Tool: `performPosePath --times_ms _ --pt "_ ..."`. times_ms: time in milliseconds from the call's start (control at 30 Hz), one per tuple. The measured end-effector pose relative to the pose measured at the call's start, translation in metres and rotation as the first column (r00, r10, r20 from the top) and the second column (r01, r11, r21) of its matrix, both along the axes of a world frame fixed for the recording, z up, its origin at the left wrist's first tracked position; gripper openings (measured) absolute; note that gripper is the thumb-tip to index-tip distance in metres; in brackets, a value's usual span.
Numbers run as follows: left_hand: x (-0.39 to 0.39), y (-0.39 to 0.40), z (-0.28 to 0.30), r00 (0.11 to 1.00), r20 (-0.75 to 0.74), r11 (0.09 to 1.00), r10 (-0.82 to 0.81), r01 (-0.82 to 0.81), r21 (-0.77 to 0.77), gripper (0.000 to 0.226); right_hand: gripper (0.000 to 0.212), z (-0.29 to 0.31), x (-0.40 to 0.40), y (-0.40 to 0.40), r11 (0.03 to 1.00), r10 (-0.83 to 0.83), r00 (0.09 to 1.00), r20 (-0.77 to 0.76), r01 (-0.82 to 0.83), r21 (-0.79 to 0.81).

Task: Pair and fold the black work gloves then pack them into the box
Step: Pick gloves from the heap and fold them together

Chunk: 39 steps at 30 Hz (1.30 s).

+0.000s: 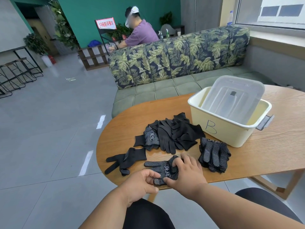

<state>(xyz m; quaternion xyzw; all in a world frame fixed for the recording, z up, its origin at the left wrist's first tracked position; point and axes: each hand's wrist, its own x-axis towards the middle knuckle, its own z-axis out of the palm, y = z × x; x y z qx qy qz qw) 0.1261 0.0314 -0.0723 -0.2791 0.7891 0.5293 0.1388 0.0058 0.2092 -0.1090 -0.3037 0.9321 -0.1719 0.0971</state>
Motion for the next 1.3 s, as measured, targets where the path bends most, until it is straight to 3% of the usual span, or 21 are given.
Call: performPosePath --times_ms 100,233,333,567,767,933,1067,1300 --pt "-0.002 0.001 0.001 0.995 0.015 0.984 -0.096 0.098 -0.148 0.049 0.067 0.000 0.000 0.000 1.000 -0.003 1.000 0.003 0.003 0.008" --pt "-0.008 0.004 0.000 0.994 -0.053 0.913 -0.097 0.068 -0.402 0.022 0.067 0.001 -0.001 0.000 1.000 -0.003 1.000 0.007 0.003 0.007" --pt "-0.012 0.006 -0.003 0.993 -0.099 0.929 -0.067 0.026 -0.370 0.010 0.068 0.001 -0.001 0.000 1.000 -0.002 1.000 0.013 0.001 0.007" --pt "-0.019 0.008 -0.015 0.978 -0.185 0.963 0.093 -0.135 -0.233 0.007 0.065 0.002 -0.001 0.000 1.000 0.003 1.000 0.012 -0.003 0.004" --pt "-0.031 0.019 -0.023 0.974 -0.144 0.940 0.173 -0.207 -0.271 0.015 0.062 0.001 0.000 0.004 0.999 0.032 0.999 0.000 -0.032 -0.012" --pt "-0.032 0.034 -0.021 0.968 -0.170 0.792 0.182 -0.247 -0.558 0.027 0.051 -0.001 0.001 0.007 0.998 0.043 0.999 -0.016 -0.043 -0.048" --pt "-0.030 0.040 -0.015 0.975 -0.219 0.630 -0.032 -0.151 -0.762 0.015 0.032 0.000 -0.002 0.006 0.997 0.012 1.000 -0.015 -0.013 -0.080" --pt "-0.035 0.046 -0.016 0.966 -0.047 0.464 -0.253 0.078 -0.883 0.035 0.029 0.010 -0.009 -0.002 0.999 -0.009 0.996 0.093 0.012 -0.033"
